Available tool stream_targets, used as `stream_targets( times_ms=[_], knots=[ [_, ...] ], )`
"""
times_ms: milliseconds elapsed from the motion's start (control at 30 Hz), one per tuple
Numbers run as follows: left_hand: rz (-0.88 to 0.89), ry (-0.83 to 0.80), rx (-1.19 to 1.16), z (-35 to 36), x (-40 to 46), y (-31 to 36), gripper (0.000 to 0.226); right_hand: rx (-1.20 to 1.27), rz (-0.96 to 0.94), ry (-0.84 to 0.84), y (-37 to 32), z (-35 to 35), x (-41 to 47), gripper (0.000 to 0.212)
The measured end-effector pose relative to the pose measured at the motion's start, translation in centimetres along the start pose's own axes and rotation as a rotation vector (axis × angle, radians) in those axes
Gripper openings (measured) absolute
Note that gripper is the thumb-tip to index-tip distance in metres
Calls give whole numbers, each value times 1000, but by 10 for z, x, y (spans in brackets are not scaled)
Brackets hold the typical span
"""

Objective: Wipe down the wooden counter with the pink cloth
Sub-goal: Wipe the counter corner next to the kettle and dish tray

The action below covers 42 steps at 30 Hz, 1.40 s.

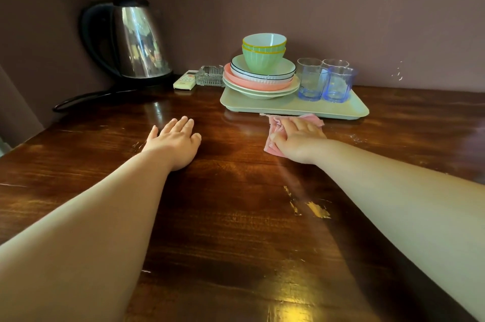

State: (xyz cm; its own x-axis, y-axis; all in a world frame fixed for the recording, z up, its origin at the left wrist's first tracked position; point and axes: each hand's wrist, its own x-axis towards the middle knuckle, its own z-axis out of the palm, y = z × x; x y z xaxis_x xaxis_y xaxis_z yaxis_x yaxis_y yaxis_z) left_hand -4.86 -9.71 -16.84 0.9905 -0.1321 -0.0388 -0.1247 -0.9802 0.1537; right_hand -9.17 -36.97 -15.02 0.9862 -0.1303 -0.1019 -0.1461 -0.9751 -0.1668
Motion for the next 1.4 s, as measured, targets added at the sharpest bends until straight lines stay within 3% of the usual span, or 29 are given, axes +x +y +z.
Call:
stream_targets(
  times_ms=[333,467,633,767,967,1133,1267,1400],
  knots=[
    [1,-10,15,-2,0,1,59,14,-28,-10,25,-1,2,60],
    [12,15,25,-1,0,1,59,3,55,7,31,-10,9,59],
    [12,23,12,4,3,-3,60,51,-77,-53,56,-10,0,59],
    [15,31,21,3,3,-2,60,-6,18,-10,67,-15,5,60],
    [2,27,14,4,4,-2,60,-3,-72,-46,79,-7,-3,61],
    [-7,23,15,2,1,0,60,-11,-11,-1,77,-15,2,60],
    [-2,25,22,2,2,-2,60,20,-112,-47,92,-11,-10,60],
    [-11,28,24,1,1,-1,59,-11,-26,-8,89,-16,-3,62]
  ],
)
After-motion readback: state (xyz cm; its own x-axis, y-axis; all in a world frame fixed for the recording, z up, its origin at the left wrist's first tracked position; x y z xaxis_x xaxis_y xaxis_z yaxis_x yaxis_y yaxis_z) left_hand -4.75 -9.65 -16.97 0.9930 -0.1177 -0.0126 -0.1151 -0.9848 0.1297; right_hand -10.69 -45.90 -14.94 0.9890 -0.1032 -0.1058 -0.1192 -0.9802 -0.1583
